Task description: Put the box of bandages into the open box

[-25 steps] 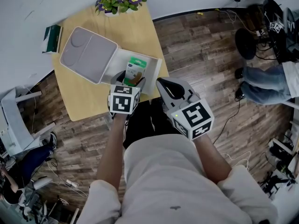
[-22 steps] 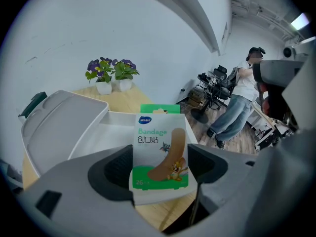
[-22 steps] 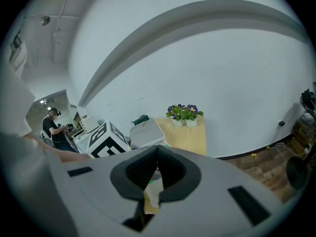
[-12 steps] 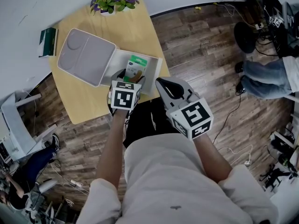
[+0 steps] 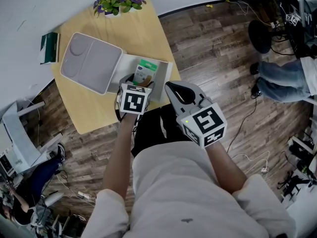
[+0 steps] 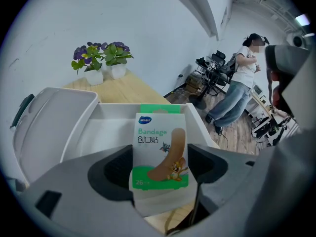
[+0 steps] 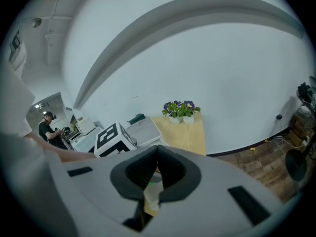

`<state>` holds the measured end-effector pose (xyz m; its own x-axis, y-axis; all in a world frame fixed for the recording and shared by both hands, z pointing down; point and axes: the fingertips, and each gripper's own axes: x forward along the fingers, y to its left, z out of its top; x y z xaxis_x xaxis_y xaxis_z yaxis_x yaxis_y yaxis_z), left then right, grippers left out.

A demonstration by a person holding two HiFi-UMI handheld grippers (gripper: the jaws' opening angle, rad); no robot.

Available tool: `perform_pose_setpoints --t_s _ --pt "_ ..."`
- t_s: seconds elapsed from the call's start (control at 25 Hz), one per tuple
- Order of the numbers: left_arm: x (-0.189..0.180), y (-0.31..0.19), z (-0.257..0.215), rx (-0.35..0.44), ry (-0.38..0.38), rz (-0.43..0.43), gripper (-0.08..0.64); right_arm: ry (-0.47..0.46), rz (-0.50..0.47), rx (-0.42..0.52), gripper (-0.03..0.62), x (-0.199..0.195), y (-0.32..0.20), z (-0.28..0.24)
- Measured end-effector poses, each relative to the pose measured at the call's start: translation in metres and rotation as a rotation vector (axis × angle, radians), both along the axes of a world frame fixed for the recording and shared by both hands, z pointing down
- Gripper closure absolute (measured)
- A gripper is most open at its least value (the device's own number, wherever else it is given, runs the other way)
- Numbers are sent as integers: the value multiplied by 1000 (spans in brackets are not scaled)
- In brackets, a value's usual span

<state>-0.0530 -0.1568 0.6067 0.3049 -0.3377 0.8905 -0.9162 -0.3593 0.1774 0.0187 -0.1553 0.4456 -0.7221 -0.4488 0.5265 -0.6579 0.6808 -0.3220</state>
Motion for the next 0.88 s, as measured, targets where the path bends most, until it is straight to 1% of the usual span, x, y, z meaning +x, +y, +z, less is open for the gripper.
perform_pose_setpoints --t_s 0.16,0.48,0.88 --pt "1 -2 7 -9 -23 12 219 -1 5 -3 589 1 -3 1" --pt "-1 3 16 -75 -72 46 219 -2 13 -14 589 3 -4 4" --pt "-2 4 24 -115 -84 61 219 -2 19 -22 588 3 -3 6"
